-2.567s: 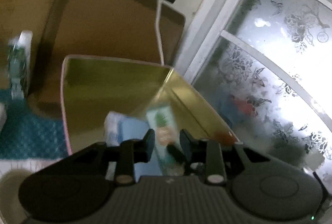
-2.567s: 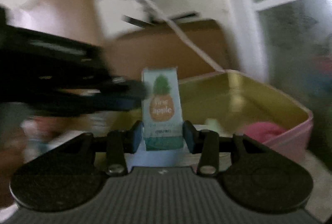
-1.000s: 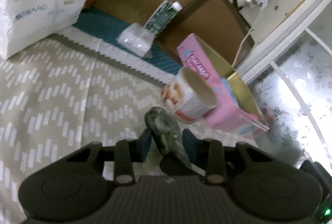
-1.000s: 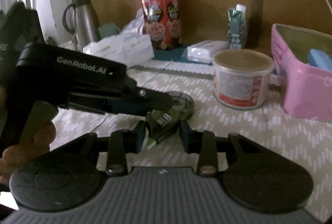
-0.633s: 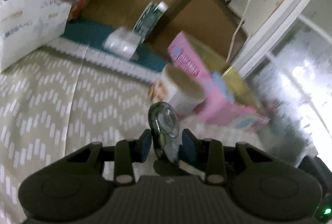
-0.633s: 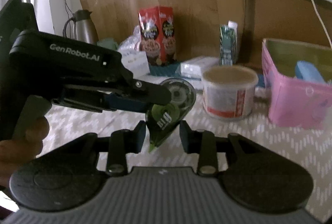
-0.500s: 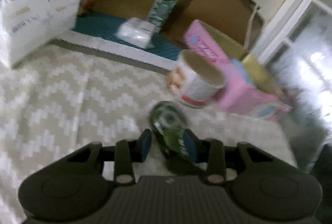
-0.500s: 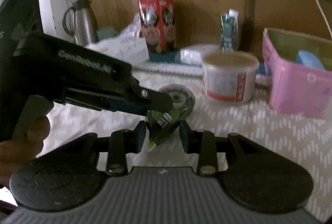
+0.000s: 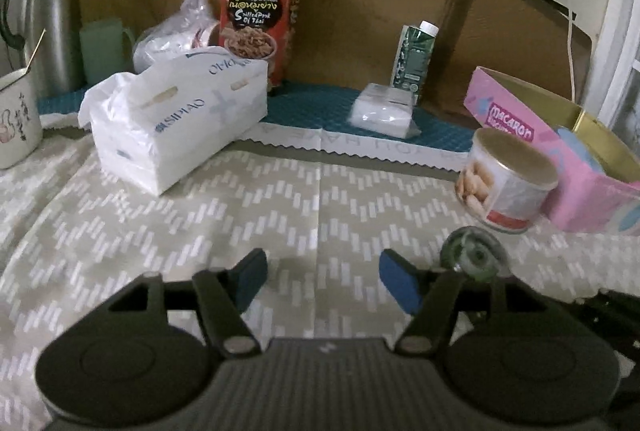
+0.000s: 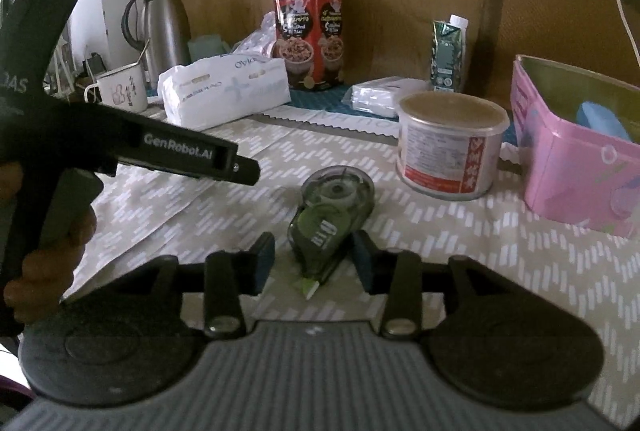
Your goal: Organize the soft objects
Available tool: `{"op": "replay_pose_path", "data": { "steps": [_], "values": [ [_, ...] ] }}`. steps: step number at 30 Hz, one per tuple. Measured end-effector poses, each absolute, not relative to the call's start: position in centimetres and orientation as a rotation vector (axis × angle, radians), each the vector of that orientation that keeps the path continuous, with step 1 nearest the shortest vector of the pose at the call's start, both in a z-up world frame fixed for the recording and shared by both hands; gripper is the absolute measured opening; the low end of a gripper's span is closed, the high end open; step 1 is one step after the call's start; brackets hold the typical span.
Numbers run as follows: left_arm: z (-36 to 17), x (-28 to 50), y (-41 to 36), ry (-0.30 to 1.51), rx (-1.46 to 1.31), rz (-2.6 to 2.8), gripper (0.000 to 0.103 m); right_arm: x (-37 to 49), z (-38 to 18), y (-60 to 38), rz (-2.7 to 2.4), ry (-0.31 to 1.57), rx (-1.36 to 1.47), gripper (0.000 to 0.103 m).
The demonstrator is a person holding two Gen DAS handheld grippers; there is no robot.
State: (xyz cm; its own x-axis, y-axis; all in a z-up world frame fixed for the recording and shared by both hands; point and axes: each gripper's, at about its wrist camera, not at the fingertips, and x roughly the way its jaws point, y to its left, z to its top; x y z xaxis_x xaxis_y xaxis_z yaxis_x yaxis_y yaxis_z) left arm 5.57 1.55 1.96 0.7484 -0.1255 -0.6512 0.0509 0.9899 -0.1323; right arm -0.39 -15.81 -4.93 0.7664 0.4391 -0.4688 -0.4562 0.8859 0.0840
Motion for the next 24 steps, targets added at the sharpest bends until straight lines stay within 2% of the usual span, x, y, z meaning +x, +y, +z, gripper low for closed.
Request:
{"op": "replay_pose_path", "data": {
  "steps": [15, 24],
  "values": [
    [1.58, 5.49, 1.30, 0.700, -0.082, -0.108, 0.076, -0.45, -4.90, -15.51, 0.471, 0.499, -0.053, 0.047],
    [1.19, 5.47, 1.58, 0.664, -0.075, -0.126, 0.079, -0.39, -4.87, -15.67, 0.441, 0.497, -0.049, 0.051]
  ]
}}
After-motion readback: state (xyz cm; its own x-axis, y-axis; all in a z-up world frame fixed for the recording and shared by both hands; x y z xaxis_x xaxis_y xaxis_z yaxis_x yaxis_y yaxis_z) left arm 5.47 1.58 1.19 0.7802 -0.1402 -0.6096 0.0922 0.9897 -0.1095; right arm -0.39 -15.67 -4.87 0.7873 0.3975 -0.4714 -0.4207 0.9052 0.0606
